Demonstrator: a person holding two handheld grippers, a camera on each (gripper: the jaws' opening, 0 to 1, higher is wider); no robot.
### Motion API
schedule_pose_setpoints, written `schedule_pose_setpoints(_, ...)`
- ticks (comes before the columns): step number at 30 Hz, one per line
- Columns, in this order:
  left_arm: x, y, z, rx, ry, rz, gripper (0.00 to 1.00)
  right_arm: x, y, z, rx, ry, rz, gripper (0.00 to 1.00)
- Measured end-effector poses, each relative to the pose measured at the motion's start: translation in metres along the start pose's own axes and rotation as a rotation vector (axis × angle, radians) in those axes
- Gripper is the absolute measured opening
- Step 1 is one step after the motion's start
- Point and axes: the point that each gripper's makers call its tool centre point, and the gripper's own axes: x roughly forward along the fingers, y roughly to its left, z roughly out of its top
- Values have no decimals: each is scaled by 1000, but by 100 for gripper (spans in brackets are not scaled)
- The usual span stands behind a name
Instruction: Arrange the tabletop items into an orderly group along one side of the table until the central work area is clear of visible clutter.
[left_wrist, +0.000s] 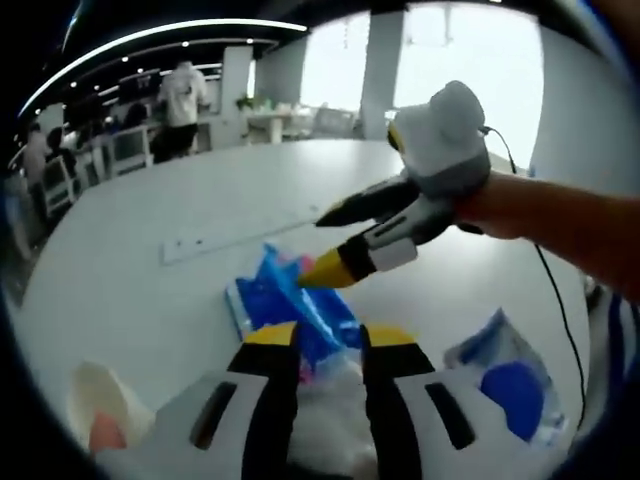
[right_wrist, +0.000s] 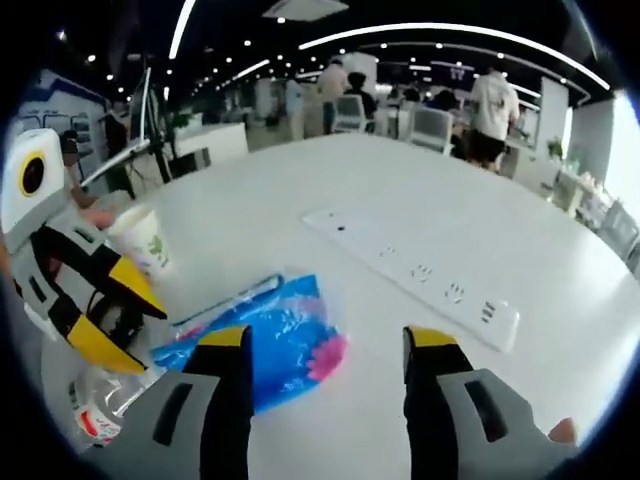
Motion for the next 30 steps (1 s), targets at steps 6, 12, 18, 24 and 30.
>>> schedule_pose_setpoints(6, 3, 3, -1, -14, 7, 4, 20, 12, 1, -2, -4, 11, 26, 52)
schedule_pose_setpoints(12, 7, 5, 1, -26, 13, 1, 20, 18, 2, 3, -26, 16, 52, 45)
schedule_pose_setpoints(18, 10, 5, -1, -33, 24, -6, 19, 22, 6, 4, -48, 32, 86, 33)
schedule_pose_setpoints(24, 13, 3, -4, -43, 37, -7, 19, 21, 9, 0, -67, 59, 97, 19)
schedule_pose_setpoints(30, 15, 3, -5, -50, 54, -3, 20, 14, 3, -3, -65, 64, 80, 4)
